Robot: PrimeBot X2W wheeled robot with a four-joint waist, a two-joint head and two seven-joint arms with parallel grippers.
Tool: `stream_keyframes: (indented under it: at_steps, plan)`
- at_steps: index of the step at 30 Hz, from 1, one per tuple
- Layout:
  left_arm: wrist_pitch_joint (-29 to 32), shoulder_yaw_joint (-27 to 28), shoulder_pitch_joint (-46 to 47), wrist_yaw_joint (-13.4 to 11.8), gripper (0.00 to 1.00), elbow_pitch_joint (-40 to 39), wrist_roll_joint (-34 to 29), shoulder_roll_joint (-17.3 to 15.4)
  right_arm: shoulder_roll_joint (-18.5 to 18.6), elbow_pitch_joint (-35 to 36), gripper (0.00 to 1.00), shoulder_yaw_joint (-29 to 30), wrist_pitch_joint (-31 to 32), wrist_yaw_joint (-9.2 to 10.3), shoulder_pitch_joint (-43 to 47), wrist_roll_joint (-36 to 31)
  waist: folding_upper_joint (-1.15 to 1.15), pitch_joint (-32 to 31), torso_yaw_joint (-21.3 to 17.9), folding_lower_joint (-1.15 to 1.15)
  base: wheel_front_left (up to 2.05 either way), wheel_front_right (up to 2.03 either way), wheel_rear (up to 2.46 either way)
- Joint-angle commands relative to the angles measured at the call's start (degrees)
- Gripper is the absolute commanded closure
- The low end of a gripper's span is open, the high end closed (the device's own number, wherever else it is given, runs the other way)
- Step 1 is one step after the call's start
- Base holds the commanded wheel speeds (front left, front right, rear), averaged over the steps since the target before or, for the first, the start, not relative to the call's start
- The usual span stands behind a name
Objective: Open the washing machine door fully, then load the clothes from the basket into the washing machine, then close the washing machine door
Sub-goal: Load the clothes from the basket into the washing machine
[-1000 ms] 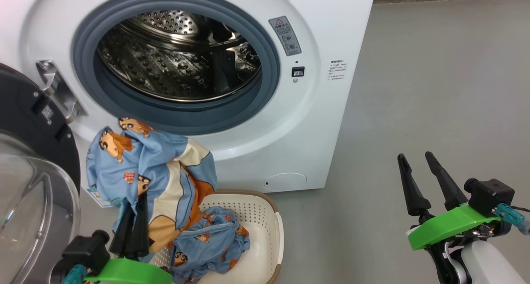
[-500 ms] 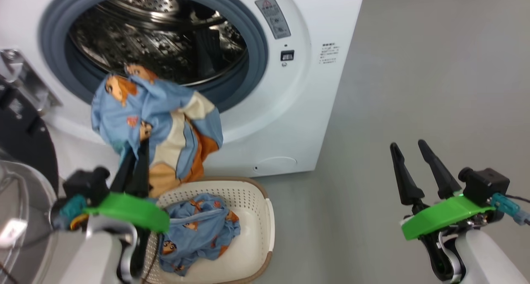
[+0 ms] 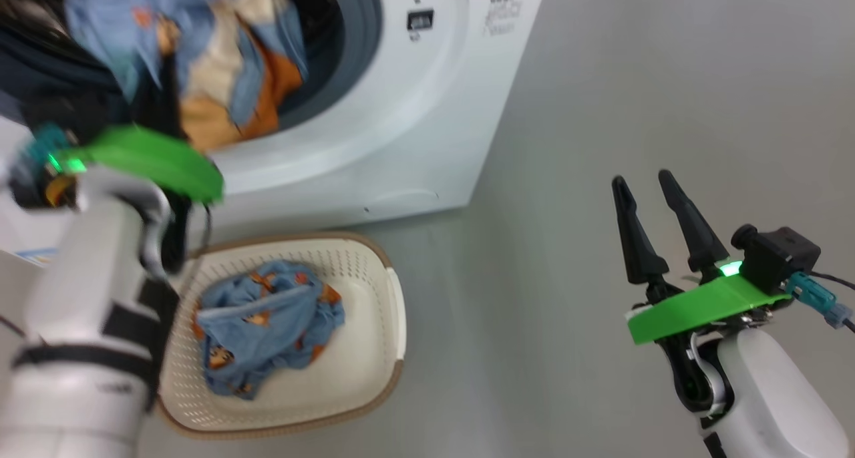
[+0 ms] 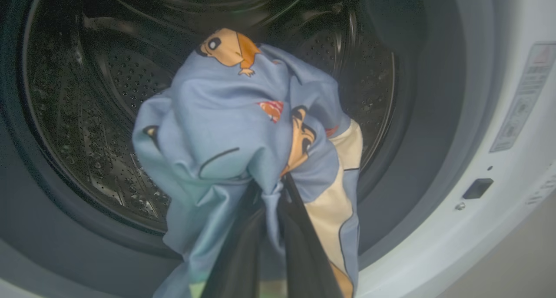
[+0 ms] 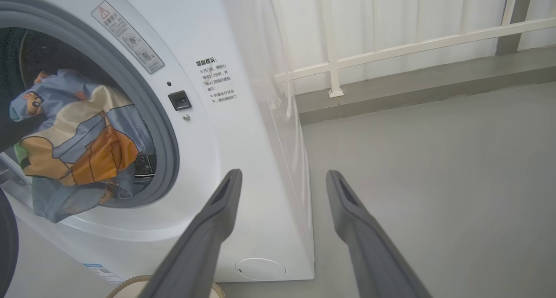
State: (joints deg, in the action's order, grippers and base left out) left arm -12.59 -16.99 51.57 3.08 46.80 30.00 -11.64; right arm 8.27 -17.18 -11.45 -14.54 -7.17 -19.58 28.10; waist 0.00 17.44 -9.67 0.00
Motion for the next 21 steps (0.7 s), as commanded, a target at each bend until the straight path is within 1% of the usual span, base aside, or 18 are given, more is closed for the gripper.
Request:
stream_keyframes:
  at_steps: [1,5,12,14,18,21]
  plan:
    - [-0.64,1.76,3.69,0.45,1.0,0.02,-0.39,-2.59,-0.4,1.79,0.0,-0.97,-0.46,-0.32,-1.31,-0.88,0.0,6.64,-4.03,0.0,0.0,0.0,0.0]
    - [-0.94,1.47,11.38,0.96,1.0,4.82,-1.32,-3.58,-1.9,2.63,0.0,-0.85,-0.46,-0.32,-2.47,-1.06,0.0,11.43,-6.18,0.0,0.0,0.0,0.0]
    - [-0.79,0.62,21.19,1.48,1.0,12.62,-2.94,-6.69,-4.08,3.58,0.0,-1.15,-0.46,-0.32,-3.92,-0.98,0.0,17.48,-10.35,0.0,0.0,0.0,0.0]
    - [-1.1,0.57,24.62,1.57,1.0,15.01,-3.31,-7.87,-4.64,3.84,0.0,-1.41,-0.46,-0.32,-4.33,-0.78,0.0,19.05,-12.05,0.0,0.0,0.0,0.0]
    - [-2.14,1.4,28.58,1.27,1.0,14.83,-3.73,-9.26,-5.07,3.94,0.0,-1.73,-0.46,-0.32,-4.65,-0.47,0.0,20.41,-13.47,0.0,0.0,0.0,0.0]
    - [-2.36,2.86,30.48,0.01,1.0,10.8,-4.9,-10.38,-5.22,4.05,0.0,-1.66,-0.46,-0.32,-4.68,-0.4,0.0,21.08,-13.76,0.0,0.0,0.0,0.0]
